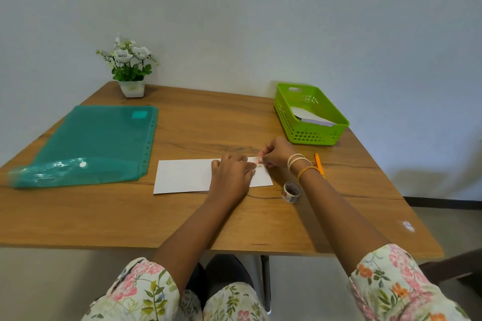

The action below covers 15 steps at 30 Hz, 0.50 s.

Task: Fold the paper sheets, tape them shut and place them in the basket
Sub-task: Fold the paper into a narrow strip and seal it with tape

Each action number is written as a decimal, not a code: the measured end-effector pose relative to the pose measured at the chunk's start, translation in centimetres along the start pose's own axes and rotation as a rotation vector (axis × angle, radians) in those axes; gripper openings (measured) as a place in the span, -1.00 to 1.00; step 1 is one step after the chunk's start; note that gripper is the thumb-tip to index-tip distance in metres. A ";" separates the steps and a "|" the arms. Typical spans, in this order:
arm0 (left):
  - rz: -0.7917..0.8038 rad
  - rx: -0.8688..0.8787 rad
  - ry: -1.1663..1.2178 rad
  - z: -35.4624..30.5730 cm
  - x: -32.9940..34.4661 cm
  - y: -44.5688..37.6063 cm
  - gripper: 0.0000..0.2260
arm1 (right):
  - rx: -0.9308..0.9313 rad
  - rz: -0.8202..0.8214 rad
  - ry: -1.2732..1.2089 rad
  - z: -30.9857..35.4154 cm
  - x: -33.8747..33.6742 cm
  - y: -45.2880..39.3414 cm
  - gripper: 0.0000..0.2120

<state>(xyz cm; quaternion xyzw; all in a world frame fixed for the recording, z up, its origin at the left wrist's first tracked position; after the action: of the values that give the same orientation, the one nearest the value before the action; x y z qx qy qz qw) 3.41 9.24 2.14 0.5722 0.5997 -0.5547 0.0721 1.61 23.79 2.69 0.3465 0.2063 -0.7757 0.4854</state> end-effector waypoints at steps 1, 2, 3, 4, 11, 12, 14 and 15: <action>0.004 -0.002 -0.005 0.0 0.1 0.0 -0.77 | -0.005 -0.007 0.008 0.1 0.0 0.0 -0.86; 0.005 -0.003 -0.009 0.0 0.1 0.0 -0.77 | -0.011 -0.012 0.015 0.1 0.0 0.1 -0.86; 0.006 -0.001 -0.010 0.0 0.1 0.0 -0.77 | -0.017 -0.019 0.024 0.2 -0.1 0.1 -0.86; 0.007 0.001 -0.011 -0.1 0.1 0.0 -0.76 | -0.025 -0.028 0.034 0.2 -0.1 0.2 -0.87; 0.016 0.013 -0.038 -0.3 0.1 0.1 -0.75 | -0.078 -0.137 0.064 0.0 -0.7 0.4 -0.85; 0.015 0.013 -0.039 -0.3 0.1 0.2 -0.74 | -0.076 -0.157 0.058 -0.2 -0.9 0.4 -0.85; 0.017 0.009 -0.035 -0.2 0.0 0.2 -0.74 | -0.091 -0.199 0.064 -0.4 -1.2 0.5 -0.89; 0.021 0.007 -0.035 -0.2 0.1 0.2 -0.74 | -0.108 -0.211 0.081 -0.4 -1.2 0.5 -0.93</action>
<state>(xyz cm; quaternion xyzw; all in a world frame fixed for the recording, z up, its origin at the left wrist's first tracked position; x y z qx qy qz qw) 3.65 9.39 2.05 0.5690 0.5904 -0.5659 0.0864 2.58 24.57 3.36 0.3275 0.3026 -0.7956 0.4100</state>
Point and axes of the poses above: each hand's wrist, its own y-axis away from the middle knuckle, its own x-axis out of the palm, z = x × y, the point moved 9 cm from there along -y, towards the middle knuckle, and after that the axes turned 15 degrees about -z, right-handed, at the moved point
